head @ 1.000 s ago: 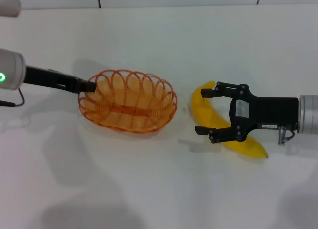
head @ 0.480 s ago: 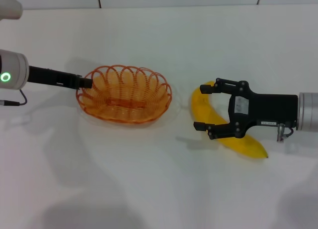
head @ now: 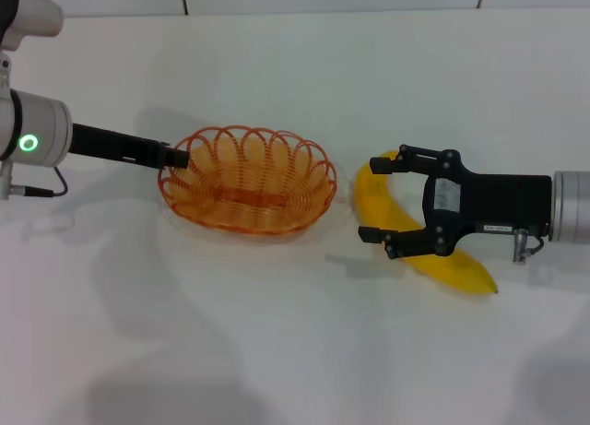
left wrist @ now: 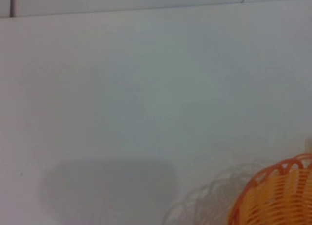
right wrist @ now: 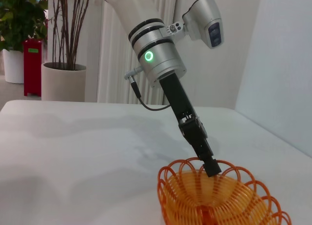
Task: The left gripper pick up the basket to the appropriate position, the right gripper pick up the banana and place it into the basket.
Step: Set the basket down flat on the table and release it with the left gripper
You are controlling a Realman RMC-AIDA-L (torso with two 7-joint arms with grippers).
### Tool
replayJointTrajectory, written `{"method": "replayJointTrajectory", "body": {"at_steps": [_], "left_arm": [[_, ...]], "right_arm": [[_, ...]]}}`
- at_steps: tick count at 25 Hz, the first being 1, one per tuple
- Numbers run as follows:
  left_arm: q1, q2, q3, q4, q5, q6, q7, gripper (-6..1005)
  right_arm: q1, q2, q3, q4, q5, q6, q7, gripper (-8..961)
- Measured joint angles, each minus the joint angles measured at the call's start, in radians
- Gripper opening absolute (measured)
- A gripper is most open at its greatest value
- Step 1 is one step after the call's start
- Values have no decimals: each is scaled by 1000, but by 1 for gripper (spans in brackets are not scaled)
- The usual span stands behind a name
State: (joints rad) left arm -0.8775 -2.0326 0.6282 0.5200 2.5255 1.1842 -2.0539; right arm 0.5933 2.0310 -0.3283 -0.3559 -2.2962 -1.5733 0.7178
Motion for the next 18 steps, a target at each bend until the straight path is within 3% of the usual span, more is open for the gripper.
{"method": "replayJointTrajectory", "body": {"at_steps": [18], "left_arm": [[-2, 0, 1, 0, 5, 4, -2, 126]], "right_arm": [[-5, 0, 4, 0, 0, -7, 0, 888]]}}
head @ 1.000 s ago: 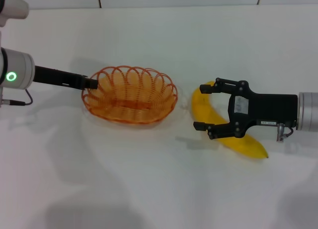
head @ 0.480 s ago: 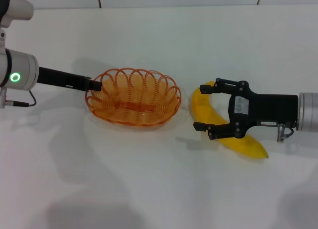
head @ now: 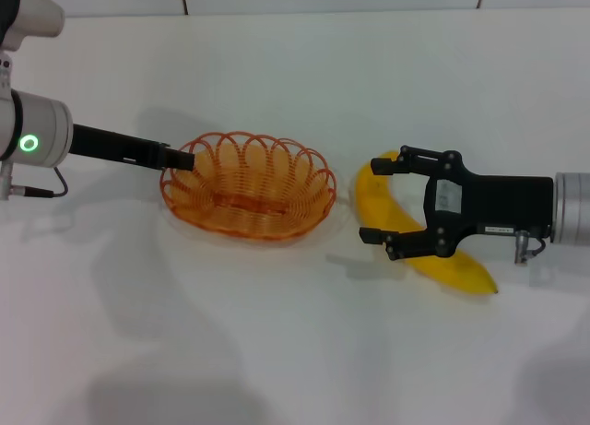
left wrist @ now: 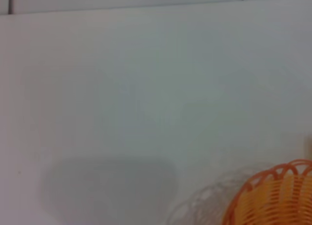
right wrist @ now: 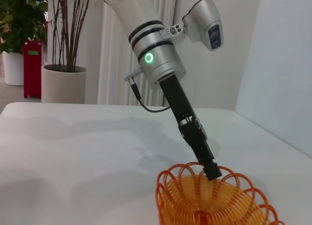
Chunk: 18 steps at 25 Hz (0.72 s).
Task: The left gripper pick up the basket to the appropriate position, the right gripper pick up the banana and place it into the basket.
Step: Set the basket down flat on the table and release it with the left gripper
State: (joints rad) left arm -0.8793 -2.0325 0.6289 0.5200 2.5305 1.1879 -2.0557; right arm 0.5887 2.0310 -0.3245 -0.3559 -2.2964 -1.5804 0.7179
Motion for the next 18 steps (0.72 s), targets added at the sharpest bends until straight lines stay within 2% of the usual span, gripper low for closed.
{"method": "replayJointTrajectory", "body": {"at_steps": [2, 7, 10, 14, 15, 18], "left_arm": [[0, 0, 1, 1, 0, 1, 10, 132], [8, -2, 13, 39, -6, 2, 33, 384], [28, -9, 21, 101, -24, 31, 47, 491], [108, -11, 98, 230, -152, 114, 63, 626], [175, -11, 161, 311, -234, 146, 68, 653], [266, -9, 245, 407, -345, 167, 85, 736]], "right_arm": [[-1, 0, 1, 0, 0, 0, 0, 888], [-9, -1, 3, 0, 0, -1, 0, 888], [-15, -3, 3, -1, 0, -1, 0, 888], [-17, -3, 4, -3, 1, -1, 0, 888], [-17, -3, 4, -3, 4, -1, 0, 888], [-19, -4, 4, -1, 16, -1, 0, 888]]}}
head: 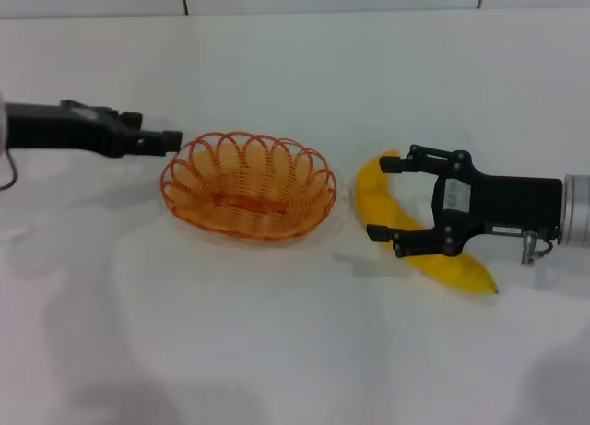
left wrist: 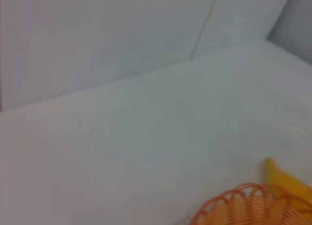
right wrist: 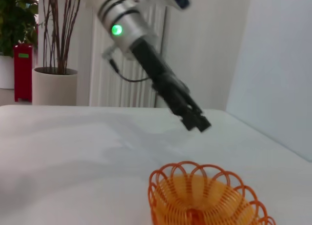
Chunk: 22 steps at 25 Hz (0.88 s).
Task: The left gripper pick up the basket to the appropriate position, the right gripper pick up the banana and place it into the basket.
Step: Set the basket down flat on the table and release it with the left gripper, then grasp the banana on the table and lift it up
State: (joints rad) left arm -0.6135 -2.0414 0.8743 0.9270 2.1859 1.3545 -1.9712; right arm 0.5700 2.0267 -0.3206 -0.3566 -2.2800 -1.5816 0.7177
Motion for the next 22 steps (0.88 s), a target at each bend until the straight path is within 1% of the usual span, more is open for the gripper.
{"method": "replayJointTrajectory", "body": {"at_steps": [2, 3, 5, 7, 8, 9, 10, 11, 13, 17, 19, 22], "left_arm": [[74, 1, 45, 55, -83, 3, 36, 791], [100, 1, 57, 69, -112, 3, 52, 819], [156, 1, 63, 73, -190, 8, 132, 819], [213, 0, 64, 55, -277, 27, 261, 820], [253, 0, 64, 31, -341, 44, 369, 820], [266, 0, 64, 20, -362, 49, 406, 820], [266, 0, 64, 20, -362, 49, 406, 819], [312, 1, 59, -65, -457, 71, 577, 819], [327, 6, 49, -131, -488, 87, 666, 818], [343, 11, 15, -270, -462, 102, 821, 817], [338, 12, -8, -318, -435, 96, 863, 816], [316, 13, -38, -351, -386, 74, 900, 814]], "right_arm": [[-4, 0, 0, 0, 10, 0, -2, 889], [-7, 0, 0, -1, 15, 0, -2, 889], [-12, 0, 0, -3, 25, 0, -3, 889], [-15, 0, 0, -4, 32, 0, -2, 889], [-16, 0, 0, -4, 35, 0, -2, 889], [-19, 0, 0, -4, 35, 0, -1, 889], [-20, 0, 0, -4, 35, 0, 0, 888], [-23, 0, 0, -4, 35, 0, 0, 888], [-27, -1, 0, -4, 36, -1, 0, 888], [-37, -1, 0, -8, 36, -1, 0, 888], [-40, -2, 0, -8, 36, -1, 0, 887], [-40, -2, 0, -8, 36, -1, 0, 887]]}}
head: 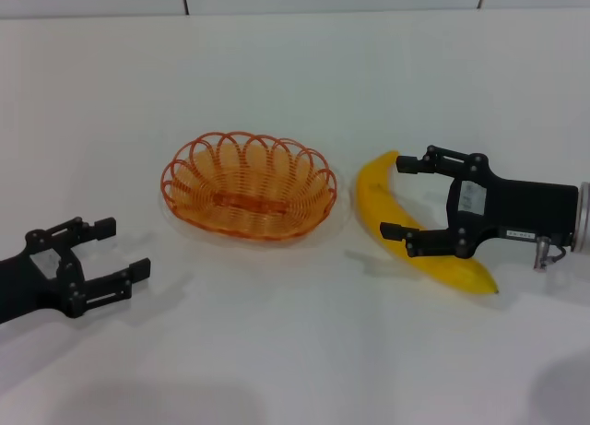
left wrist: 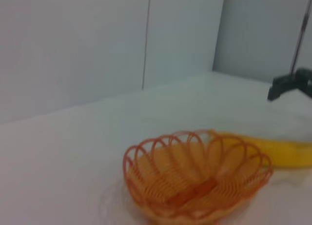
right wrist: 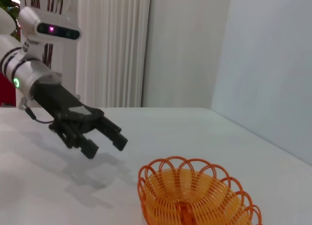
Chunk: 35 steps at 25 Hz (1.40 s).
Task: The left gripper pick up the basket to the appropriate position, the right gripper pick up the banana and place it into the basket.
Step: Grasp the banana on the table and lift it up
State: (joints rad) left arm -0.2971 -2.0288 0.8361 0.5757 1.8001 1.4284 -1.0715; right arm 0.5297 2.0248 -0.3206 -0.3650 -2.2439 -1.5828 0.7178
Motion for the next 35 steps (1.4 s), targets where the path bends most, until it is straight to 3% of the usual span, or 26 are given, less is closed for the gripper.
{"method": "replayJointTrajectory", "body": {"at_steps": [6, 10, 15, 21, 28, 35], "left_arm": [[-18, 0, -14, -21, 16, -39, 9, 810], [-18, 0, -14, -22, 11, -39, 10, 810], [-21, 0, -14, -23, 10, -38, 11, 808], [-37, 0, -14, -23, 10, -30, 17, 807], [-42, -2, -14, -23, 8, -26, 24, 806], [-44, -2, -14, -28, 8, -24, 24, 806]], "right_arm": [[-5, 0, -4, -4, -6, 8, 20, 886], [-1, 2, -43, -70, -42, -2, 180, 886], [24, 5, -181, -200, -60, -29, 364, 885], [37, 6, -292, -240, -61, 5, 466, 884], [50, 7, -299, -202, -60, 119, 473, 883], [51, 8, -299, -185, -55, 150, 513, 882]]}}
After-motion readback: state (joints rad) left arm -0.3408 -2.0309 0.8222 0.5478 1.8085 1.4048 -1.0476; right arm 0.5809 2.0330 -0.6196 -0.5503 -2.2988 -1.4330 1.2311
